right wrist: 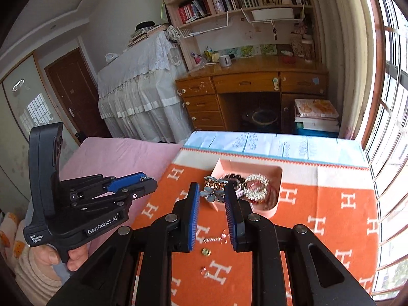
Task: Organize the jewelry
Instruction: 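Carry both brooches into the pink tray and open both tools, then move the left tool to the gold coin charm and the right tool to the pearl pin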
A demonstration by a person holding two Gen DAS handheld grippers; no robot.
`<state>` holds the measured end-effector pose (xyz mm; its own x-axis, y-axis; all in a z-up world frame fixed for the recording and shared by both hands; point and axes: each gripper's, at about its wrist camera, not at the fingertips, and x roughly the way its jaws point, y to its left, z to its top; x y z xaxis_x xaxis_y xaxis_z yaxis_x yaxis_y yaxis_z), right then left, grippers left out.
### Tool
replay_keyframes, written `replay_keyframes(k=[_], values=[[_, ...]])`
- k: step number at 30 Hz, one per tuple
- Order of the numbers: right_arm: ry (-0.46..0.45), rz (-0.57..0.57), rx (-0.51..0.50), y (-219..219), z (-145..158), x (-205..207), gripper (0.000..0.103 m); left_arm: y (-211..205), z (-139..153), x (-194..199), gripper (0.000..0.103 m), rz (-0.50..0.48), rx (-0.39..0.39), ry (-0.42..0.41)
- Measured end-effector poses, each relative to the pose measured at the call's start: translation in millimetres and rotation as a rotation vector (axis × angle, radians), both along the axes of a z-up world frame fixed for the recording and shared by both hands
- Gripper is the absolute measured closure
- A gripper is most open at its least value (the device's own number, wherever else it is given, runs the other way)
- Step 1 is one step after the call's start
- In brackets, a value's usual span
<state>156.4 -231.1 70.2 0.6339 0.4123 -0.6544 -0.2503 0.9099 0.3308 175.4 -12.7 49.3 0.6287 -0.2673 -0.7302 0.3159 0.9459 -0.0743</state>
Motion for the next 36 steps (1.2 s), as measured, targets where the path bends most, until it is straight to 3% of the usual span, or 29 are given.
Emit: replay_keyframes(k=[4,11,16,20,22,26,36], values=[[0.028,-0.051,-0.046,0,-11,55,0.083,-17,-16,48,0.085,0.007,0.02,0.034],[0.235,-0.096,-0.106,-5,-106,136,0.083,-46,-99,124,0.085,0.028,0.043,0.168],[0.34,-0.098,-0.11,-11,-156,162,0.083,-58,-147,152,0.085,0.048,0.074,0.23],[0.403,-0.086,-0.128,-13,-191,155,0.083,-62,-172,157,0.084,0.05,0.103,0.255],[0.422,-0.079,-0.139,-15,-198,154,0.081,-60,-178,160,0.083,0.052,0.102,0.284],[0.418,-0.078,-0.135,-19,-204,144,0.067,-51,-182,160,0.077,0.069,0.107,0.334],[0.365,-0.066,-0.145,-17,-172,106,0.066,-36,-157,118,0.077,0.018,0.105,0.343]])
